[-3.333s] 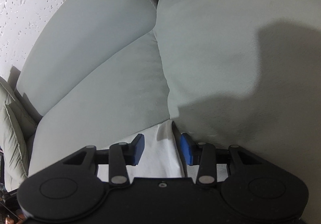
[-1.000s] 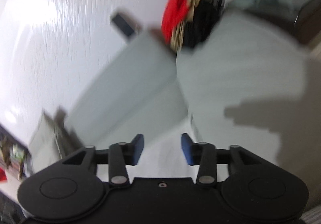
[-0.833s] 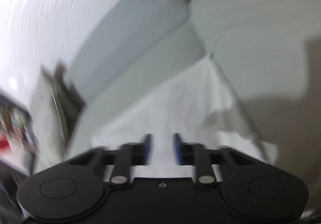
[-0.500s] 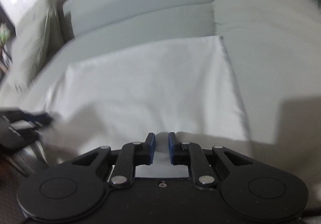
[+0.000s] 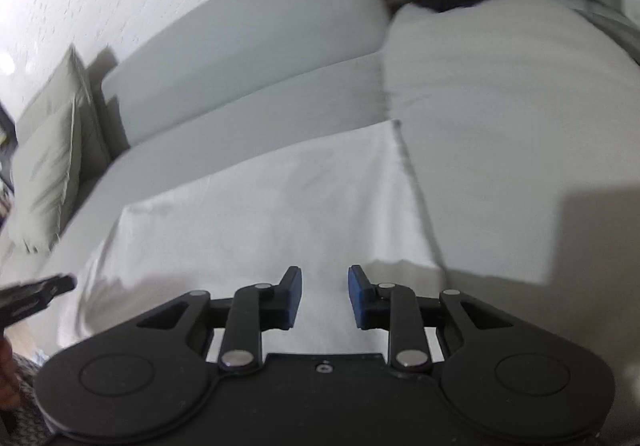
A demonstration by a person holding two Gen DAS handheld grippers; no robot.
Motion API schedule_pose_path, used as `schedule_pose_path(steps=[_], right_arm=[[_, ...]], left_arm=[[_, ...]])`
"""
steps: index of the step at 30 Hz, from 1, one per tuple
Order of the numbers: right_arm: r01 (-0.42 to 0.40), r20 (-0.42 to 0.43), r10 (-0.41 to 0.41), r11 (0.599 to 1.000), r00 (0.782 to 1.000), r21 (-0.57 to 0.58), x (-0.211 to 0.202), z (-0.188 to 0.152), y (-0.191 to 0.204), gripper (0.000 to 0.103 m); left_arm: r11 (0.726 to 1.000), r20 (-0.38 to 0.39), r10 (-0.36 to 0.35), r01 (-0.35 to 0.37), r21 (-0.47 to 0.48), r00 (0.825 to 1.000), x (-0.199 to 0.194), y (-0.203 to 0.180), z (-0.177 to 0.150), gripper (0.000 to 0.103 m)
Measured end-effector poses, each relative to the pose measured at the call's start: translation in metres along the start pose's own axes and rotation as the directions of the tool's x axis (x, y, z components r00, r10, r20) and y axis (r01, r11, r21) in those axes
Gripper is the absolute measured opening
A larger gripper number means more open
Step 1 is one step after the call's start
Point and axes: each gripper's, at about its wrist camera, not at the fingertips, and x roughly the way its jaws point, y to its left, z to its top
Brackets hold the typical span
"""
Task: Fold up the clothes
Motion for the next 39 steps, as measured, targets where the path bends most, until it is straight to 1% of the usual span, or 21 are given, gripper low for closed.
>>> schedule_pose_path(steps=[2, 3, 4, 5, 8, 10, 11, 14, 15, 18, 22, 24, 26, 28, 30, 32, 34, 35, 36, 38, 39], right_arm=[[0.106, -0.019, -0.107, 0.993, 0.994, -0.056, 0.013, -0.003, 0.002, 0.026], [0.161, -0.027, -0.164, 0.985, 0.986, -0.065, 0.015, -0.007, -0.002, 0.025], [0.199, -0.035, -0.201, 0.978, 0.979, -0.066, 0.014, -0.009, -0.008, 0.008], [0.213, -0.043, -0.216, 0.975, 0.976, -0.054, 0.009, -0.01, -0.015, 0.0], [0.247, -0.066, -0.248, 0.969, 0.967, -0.019, -0.006, -0.014, -0.035, 0.0], [0.228, -0.068, -0.227, 0.973, 0.972, 0.013, -0.018, -0.018, -0.042, 0.0], [0.218, -0.065, -0.215, 0.975, 0.974, 0.031, -0.024, -0.019, -0.043, 0.0], [0.187, -0.042, -0.184, 0.977, 0.982, 0.106, -0.043, -0.023, -0.047, 0.004], [0.178, -0.026, -0.176, 0.976, 0.984, 0.129, -0.047, -0.022, -0.047, 0.01], [0.123, 0.044, -0.131, 0.982, 0.99, 0.142, -0.055, -0.019, -0.042, 0.015], [0.031, 0.076, -0.038, 0.996, 0.996, 0.089, -0.042, -0.015, -0.023, 0.015], [-0.042, 0.06, 0.039, 0.998, 0.997, 0.045, -0.033, -0.016, -0.01, 0.015], [-0.095, 0.035, 0.096, 0.995, 0.995, -0.026, -0.024, -0.019, 0.006, 0.015], [-0.107, -0.023, 0.105, 0.99, 0.994, -0.093, -0.014, -0.026, 0.018, 0.017], [-0.102, -0.079, 0.091, 0.984, 0.993, -0.147, -0.01, -0.035, 0.028, 0.017], [-0.074, -0.108, 0.055, 0.981, 0.993, -0.177, -0.027, -0.041, 0.034, 0.017], [-0.08, -0.174, 0.055, 0.986, 0.983, -0.143, -0.044, -0.049, 0.026, 0.016], [-0.083, -0.19, 0.064, 0.992, 0.98, -0.095, -0.05, -0.054, 0.017, 0.016], [-0.088, -0.184, 0.081, 0.996, 0.98, -0.031, -0.056, -0.057, 0.007, 0.017], [-0.131, -0.121, 0.14, 0.988, 0.983, 0.078, -0.067, -0.054, -0.009, 0.022], [-0.158, -0.082, 0.169, 0.979, 0.982, 0.125, -0.073, -0.052, -0.016, 0.031]], left_arm=[[0.992, -0.108, 0.129, -0.128, 0.013, 0.986, 0.023, 0.001, -0.001, 0.031], [0.986, -0.125, 0.165, -0.167, -0.003, 0.978, 0.025, 0.006, -0.003, 0.031], [0.981, -0.128, 0.188, -0.192, -0.02, 0.974, 0.023, 0.012, -0.003, 0.031], [0.976, -0.134, 0.206, -0.214, -0.044, 0.969, 0.022, 0.02, -0.004, 0.031], [0.954, -0.162, 0.248, -0.27, -0.13, 0.955, 0.02, 0.047, -0.012, 0.039], [0.929, -0.179, 0.306, -0.334, -0.158, 0.935, 0.014, 0.058, -0.017, 0.03], [0.917, -0.182, 0.316, -0.349, -0.195, 0.931, 0.011, 0.064, -0.02, 0.018], [0.908, -0.132, 0.281, -0.308, -0.285, 0.951, -0.006, 0.074, -0.021, 0.02], [0.909, -0.103, 0.275, -0.294, -0.295, 0.956, -0.012, 0.072, -0.02, 0.02], [0.937, 0.022, 0.219, -0.204, -0.283, 0.975, -0.029, 0.056, -0.021, 0.021], [0.989, 0.13, 0.122, -0.11, -0.095, 0.984, -0.031, 0.007, -0.019, 0.022], [0.997, 0.147, 0.068, -0.074, 0.035, 0.987, -0.028, -0.022, -0.02, 0.025], [0.984, 0.13, 0.016, -0.038, 0.173, 0.991, -0.019, -0.048, -0.021, 0.031], [0.951, 0.073, -0.014, -0.01, 0.308, 0.997, -0.009, -0.072, -0.028, 0.029], [0.902, 0.054, 0.001, -0.025, 0.431, 0.999, -0.009, -0.087, -0.04, 0.009], [0.869, 0.031, -0.008, -0.009, 0.494, 0.999, -0.023, -0.089, -0.05, 0.003], [0.877, 0.014, -0.049, 0.036, 0.48, 0.999, -0.039, -0.081, -0.058, 0.003], [0.894, 0.022, -0.082, 0.064, 0.443, 0.996, -0.047, -0.074, -0.06, 0.007], [0.911, 0.044, -0.115, 0.088, 0.404, 0.992, -0.056, -0.067, -0.061, 0.02], [0.939, 0.126, -0.174, 0.126, 0.319, 0.977, -0.073, -0.056, -0.062, 0.034], [0.952, 0.151, -0.183, 0.137, 0.272, 0.971, -0.076, -0.051, -0.06, 0.037]])
